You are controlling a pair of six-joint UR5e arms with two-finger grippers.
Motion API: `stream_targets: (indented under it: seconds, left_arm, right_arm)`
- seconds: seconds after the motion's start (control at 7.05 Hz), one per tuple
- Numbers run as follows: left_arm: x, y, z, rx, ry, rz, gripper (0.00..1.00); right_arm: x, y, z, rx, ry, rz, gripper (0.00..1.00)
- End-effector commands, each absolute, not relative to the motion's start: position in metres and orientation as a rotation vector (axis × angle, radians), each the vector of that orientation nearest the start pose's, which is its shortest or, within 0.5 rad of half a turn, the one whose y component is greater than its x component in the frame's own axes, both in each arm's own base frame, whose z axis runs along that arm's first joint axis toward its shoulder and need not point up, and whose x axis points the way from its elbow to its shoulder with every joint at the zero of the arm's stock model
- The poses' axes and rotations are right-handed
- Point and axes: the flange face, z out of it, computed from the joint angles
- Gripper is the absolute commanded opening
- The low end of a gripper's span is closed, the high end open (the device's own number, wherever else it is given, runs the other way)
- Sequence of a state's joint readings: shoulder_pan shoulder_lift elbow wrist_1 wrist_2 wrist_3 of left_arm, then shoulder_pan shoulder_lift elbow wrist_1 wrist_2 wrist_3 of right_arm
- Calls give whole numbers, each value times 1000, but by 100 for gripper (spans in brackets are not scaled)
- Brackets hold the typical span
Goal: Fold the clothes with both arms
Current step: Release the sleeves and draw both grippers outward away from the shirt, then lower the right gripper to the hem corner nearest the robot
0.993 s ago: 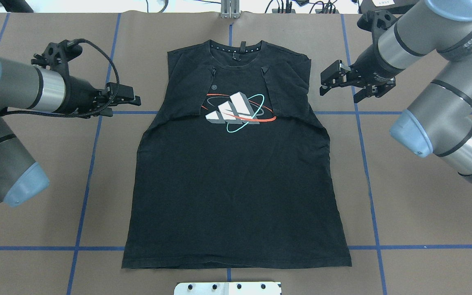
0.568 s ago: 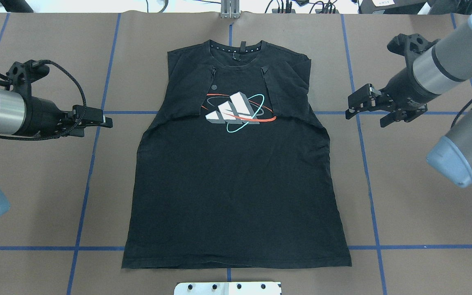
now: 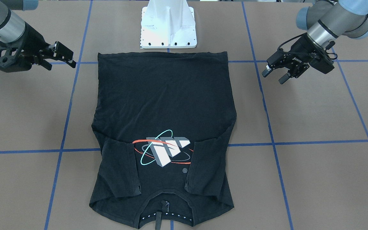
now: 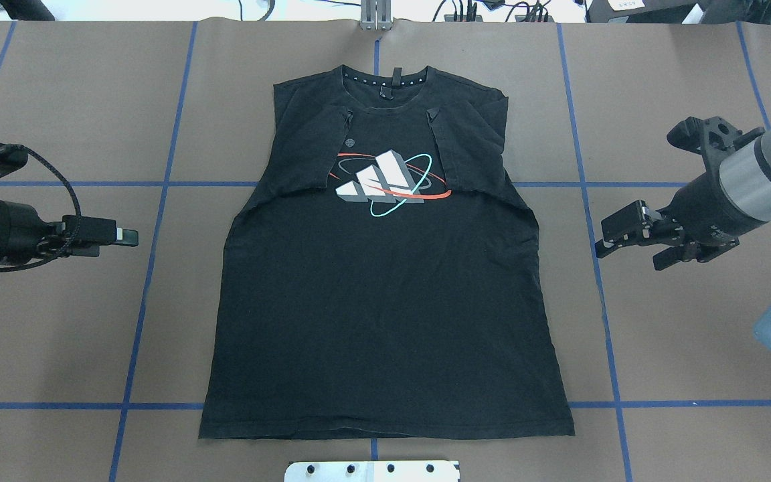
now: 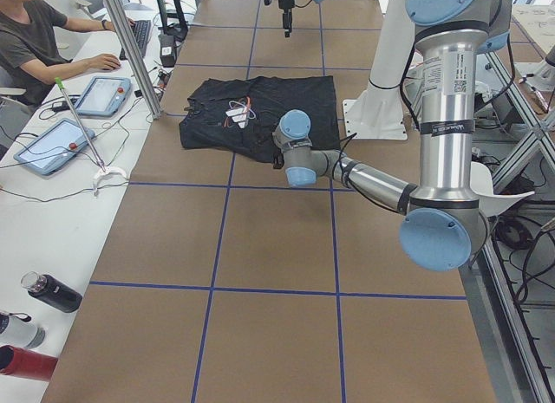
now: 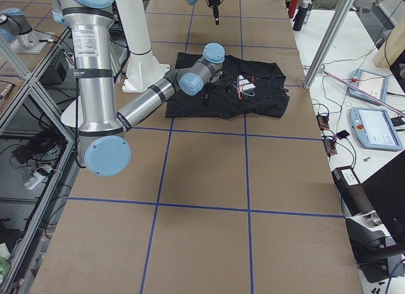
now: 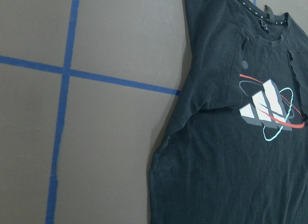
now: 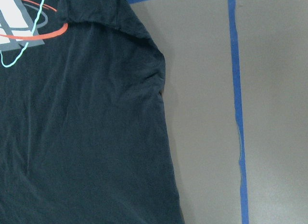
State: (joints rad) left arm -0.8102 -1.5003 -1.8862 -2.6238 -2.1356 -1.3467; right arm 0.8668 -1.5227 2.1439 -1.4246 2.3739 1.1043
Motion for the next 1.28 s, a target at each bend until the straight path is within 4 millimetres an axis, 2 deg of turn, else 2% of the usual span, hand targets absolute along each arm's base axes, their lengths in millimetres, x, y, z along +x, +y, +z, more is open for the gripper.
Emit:
stream_targets:
  seconds: [0.0,0.14,0.28,0.71,0.85,1.14]
  left_arm:
    - [257,-383,423,191,1343,-113,100]
    - [257,-382,419,191,1348,-112,100]
    - [262,-382,417,171,1356,-128,100]
    - [263,-381,414,157,1362,-139,100]
    - [263,-381,414,159,1361,-142,100]
    - [263,-381,410,171,1366,-140,100]
  right_arm:
    - [-251,-356,367,-155,-1056,8,100]
    - [-241,-337,389,-135,-1083,-23,100]
    - [-243,-321,401,-139,-1088,-55,100]
    - [-288,-286,407,-184,-1051,-148,100]
    - [-312,-272,412,-198,-1022,-154,100]
    - [-348,-264,421,-200,-994,-181,100]
